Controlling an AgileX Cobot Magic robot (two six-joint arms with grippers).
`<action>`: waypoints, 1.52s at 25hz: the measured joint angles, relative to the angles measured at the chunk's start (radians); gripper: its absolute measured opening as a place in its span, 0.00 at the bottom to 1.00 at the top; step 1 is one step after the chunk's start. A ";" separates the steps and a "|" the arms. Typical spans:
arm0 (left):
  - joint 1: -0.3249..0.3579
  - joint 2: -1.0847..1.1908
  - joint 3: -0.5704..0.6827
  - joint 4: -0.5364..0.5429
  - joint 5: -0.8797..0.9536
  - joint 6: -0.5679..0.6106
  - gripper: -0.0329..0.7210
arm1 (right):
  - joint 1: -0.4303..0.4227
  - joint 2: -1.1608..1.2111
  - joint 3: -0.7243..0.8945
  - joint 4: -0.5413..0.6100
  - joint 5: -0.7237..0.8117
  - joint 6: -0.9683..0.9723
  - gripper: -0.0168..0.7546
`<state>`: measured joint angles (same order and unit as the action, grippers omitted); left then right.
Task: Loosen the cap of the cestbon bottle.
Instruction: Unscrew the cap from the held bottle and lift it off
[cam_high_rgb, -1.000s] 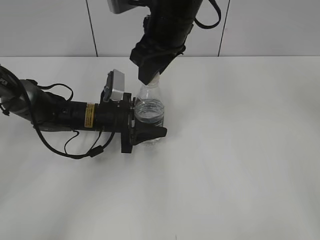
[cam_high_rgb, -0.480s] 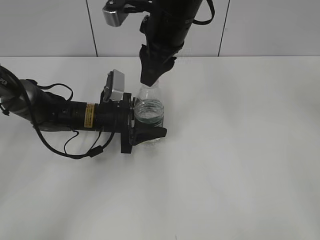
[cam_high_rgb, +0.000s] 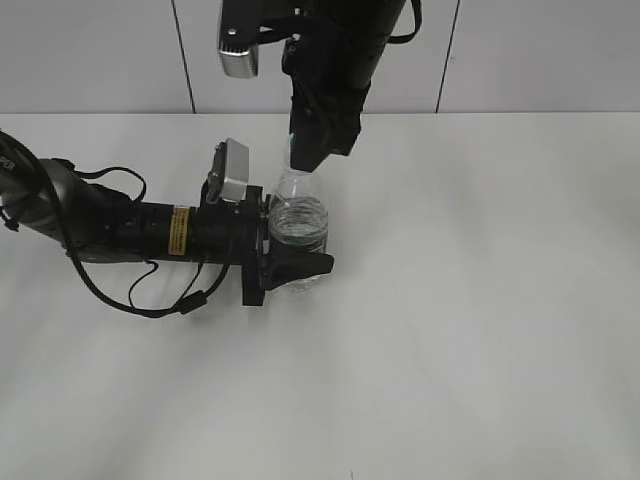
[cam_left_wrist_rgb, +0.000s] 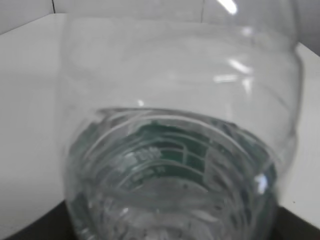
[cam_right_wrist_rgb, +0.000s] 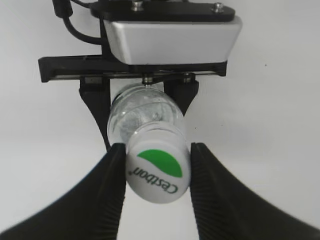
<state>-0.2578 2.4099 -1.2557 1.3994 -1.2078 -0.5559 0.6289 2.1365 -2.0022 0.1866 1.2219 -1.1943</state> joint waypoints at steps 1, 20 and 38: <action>0.000 0.000 0.000 -0.001 0.000 -0.001 0.58 | 0.001 -0.001 0.000 -0.004 0.000 -0.007 0.41; 0.000 0.000 0.000 -0.002 -0.002 -0.001 0.58 | 0.003 -0.006 -0.011 -0.016 0.010 -0.063 0.40; 0.001 0.000 0.000 0.010 -0.005 0.009 0.58 | 0.002 -0.014 -0.050 -0.022 0.003 -0.066 0.40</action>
<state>-0.2569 2.4099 -1.2557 1.4095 -1.2128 -0.5470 0.6310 2.1222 -2.0526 0.1651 1.2249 -1.2605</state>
